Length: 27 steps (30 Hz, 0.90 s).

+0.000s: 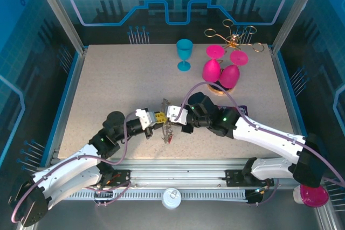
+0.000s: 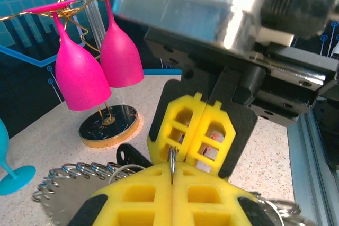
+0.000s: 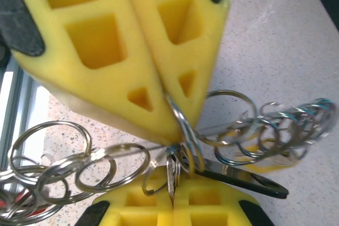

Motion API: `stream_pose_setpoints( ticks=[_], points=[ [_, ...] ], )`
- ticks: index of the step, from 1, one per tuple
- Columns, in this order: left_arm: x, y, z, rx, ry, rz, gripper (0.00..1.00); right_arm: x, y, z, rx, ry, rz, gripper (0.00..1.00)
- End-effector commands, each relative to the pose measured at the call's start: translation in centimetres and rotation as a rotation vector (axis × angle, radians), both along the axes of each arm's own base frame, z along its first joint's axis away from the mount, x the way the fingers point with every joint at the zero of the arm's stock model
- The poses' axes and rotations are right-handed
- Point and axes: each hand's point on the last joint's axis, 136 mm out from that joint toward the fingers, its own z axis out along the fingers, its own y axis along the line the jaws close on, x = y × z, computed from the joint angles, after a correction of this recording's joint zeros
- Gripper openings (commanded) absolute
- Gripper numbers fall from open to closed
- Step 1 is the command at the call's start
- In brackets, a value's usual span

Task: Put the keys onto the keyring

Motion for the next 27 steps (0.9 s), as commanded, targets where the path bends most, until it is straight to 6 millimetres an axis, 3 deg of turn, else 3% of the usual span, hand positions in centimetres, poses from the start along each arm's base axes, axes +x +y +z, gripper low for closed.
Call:
stream_pose_setpoints(
  ticks=[1,18,22,27],
  points=[
    [-0.8,0.0,1.1,-0.015,-0.046,-0.037,0.00,0.8,-1.1,1.3,0.008,-0.051,-0.053,0.00],
    [-1.1,0.0,0.7,0.025,-0.042,-0.058,0.00,0.5,-1.4,3.5,0.051,-0.089,-0.044,0.00],
    [-1.2,-0.1,0.9,0.017,-0.049,-0.064,0.00,0.0,-1.0,3.1,0.046,-0.065,-0.014,0.00],
    [-1.4,-0.2,1.8,-0.013,-0.064,-0.077,0.00,-1.2,0.2,1.1,0.004,-0.005,0.060,0.00]
  ],
)
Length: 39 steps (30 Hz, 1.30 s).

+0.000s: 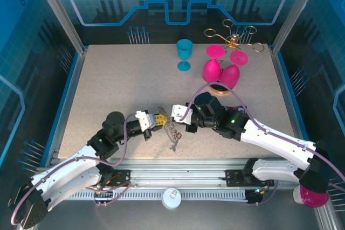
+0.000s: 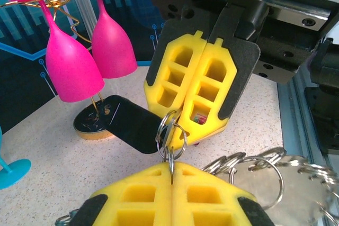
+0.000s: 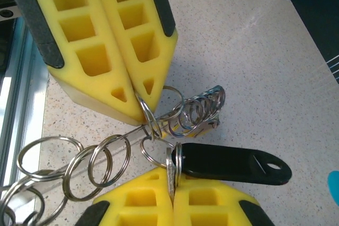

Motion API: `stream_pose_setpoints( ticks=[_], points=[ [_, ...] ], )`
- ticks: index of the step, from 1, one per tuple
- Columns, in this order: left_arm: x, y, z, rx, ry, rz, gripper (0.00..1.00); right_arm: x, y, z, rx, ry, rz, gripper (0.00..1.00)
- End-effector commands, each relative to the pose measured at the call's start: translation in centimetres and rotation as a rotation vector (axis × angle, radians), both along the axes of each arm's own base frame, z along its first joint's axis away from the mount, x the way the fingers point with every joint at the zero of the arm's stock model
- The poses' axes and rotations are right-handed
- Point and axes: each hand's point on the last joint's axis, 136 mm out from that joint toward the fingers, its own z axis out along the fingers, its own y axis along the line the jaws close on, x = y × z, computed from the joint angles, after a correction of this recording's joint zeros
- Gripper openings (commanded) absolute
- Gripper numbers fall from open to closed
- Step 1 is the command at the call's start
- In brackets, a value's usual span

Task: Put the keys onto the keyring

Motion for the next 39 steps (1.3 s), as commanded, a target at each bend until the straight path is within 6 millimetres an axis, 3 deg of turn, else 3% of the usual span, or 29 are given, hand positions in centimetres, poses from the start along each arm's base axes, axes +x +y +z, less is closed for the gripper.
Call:
stream_pose_setpoints(
  ticks=[1,5,10,14,18,26,39],
  points=[
    [-0.9,-0.4,2.9,-0.062,-0.073,-0.060,0.00,-0.9,1.2,-0.4,-0.021,0.018,0.067,0.00],
    [-1.0,-0.5,3.5,-0.084,-0.081,-0.070,0.00,-1.9,2.1,-1.2,-0.048,0.035,0.126,0.00],
    [-0.8,-0.4,3.3,-0.079,-0.083,-0.058,0.00,-1.5,1.5,-0.5,-0.021,0.016,0.095,0.00],
    [-0.7,-0.3,2.8,-0.071,-0.076,-0.051,0.00,-0.8,0.1,1.2,0.066,0.016,0.039,0.24],
    [-0.7,-0.2,2.4,-0.058,-0.070,-0.054,0.00,-1.1,-1.3,2.6,0.144,0.056,0.057,0.29],
    [-1.1,-0.5,2.4,-0.061,-0.067,-0.083,0.00,-1.9,-0.3,3.7,0.235,0.118,0.139,0.27],
    [-1.4,-0.8,2.9,-0.074,-0.065,-0.113,0.00,-2.1,1.3,2.5,0.239,0.164,0.203,0.22]
  ],
)
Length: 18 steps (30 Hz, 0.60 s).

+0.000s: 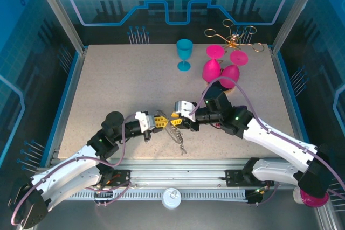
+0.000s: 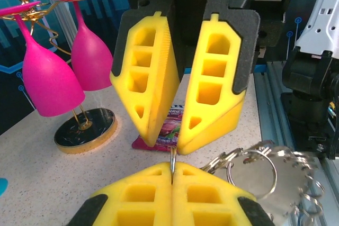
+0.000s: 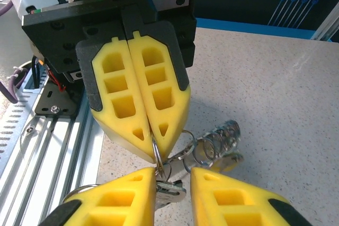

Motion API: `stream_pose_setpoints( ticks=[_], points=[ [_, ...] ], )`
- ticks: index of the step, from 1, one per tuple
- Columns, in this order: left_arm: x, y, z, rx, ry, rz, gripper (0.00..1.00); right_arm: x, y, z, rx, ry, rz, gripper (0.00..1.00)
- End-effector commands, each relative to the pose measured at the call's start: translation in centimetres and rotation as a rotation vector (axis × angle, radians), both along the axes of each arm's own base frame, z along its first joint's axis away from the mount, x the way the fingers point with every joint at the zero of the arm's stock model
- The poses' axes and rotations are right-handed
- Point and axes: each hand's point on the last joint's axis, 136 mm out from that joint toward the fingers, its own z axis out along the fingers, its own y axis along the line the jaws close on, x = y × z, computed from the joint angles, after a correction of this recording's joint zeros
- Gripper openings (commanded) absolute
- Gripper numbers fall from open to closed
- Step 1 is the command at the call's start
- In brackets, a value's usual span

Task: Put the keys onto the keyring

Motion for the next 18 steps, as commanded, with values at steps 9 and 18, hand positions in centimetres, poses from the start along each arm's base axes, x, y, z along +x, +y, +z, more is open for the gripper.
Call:
stream_pose_setpoints(
  ticks=[9,18],
  points=[
    [-0.2,-0.3,2.6,-0.058,-0.064,-0.034,0.00,-0.4,0.7,-1.1,-0.001,0.015,0.053,0.20],
    [-0.4,-0.4,2.7,-0.063,-0.067,-0.046,0.00,0.0,0.8,-1.4,-0.006,0.007,0.051,0.17]
  ],
)
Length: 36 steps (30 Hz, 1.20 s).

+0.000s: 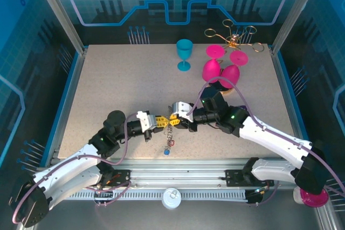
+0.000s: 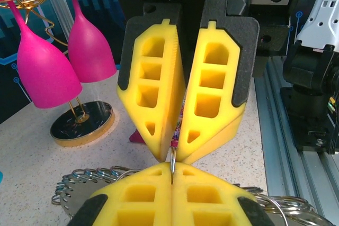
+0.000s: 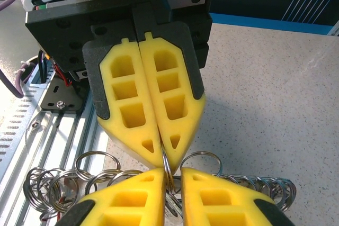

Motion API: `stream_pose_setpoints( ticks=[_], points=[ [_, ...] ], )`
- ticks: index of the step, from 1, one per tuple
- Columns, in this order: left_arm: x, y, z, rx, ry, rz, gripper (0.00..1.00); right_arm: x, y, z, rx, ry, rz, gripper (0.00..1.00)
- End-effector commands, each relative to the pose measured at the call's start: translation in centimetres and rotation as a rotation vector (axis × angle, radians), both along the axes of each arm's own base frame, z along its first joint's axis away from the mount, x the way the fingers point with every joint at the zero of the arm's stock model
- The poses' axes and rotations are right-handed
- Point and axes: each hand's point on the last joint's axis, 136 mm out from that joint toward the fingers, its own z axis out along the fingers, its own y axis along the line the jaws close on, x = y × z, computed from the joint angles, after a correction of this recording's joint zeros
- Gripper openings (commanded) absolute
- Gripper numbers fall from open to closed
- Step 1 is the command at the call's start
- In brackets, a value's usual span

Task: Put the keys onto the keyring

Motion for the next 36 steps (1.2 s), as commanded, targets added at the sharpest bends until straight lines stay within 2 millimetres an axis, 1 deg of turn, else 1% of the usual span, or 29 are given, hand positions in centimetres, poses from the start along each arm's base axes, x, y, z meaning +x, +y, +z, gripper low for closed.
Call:
stream_pose_setpoints(
  ticks=[1,7,15,20,25,28,30,32,34,36],
  points=[
    [-0.6,-0.3,3.4,-0.078,-0.086,-0.042,0.00,-0.2,0.0,-1.3,-0.002,0.009,0.022,0.17],
    [-0.6,-0.2,3.2,-0.073,-0.083,-0.039,0.00,-0.3,-0.4,-0.8,0.056,-0.019,0.020,0.17],
    [-0.7,-0.3,3.2,-0.075,-0.078,-0.045,0.00,-0.2,-0.2,-0.6,0.071,-0.020,0.028,0.17],
    [-0.7,-0.2,3.1,-0.071,-0.074,-0.043,0.00,-0.2,-0.6,0.0,0.091,-0.031,0.012,0.18],
    [-0.7,-0.2,3.1,-0.072,-0.075,-0.047,0.00,-0.3,-0.7,0.1,0.095,-0.028,0.017,0.17],
    [-0.8,-0.2,3.1,-0.073,-0.073,-0.050,0.00,-0.4,-0.6,0.1,0.097,-0.025,0.023,0.14],
    [-0.8,-0.3,3.2,-0.074,-0.075,-0.051,0.00,-0.4,-0.5,0.2,0.099,-0.022,0.029,0.09],
    [-0.8,-0.2,3.2,-0.074,-0.074,-0.047,0.00,-0.4,-0.5,0.3,0.095,-0.020,0.032,0.01],
    [-0.6,-0.1,3.1,-0.063,-0.076,-0.036,0.00,-0.4,-0.6,0.5,0.079,-0.020,0.029,0.00],
    [-0.2,0.0,2.6,-0.027,-0.061,-0.012,0.00,-0.3,-0.8,0.8,0.057,-0.020,0.023,0.00]
  ],
)
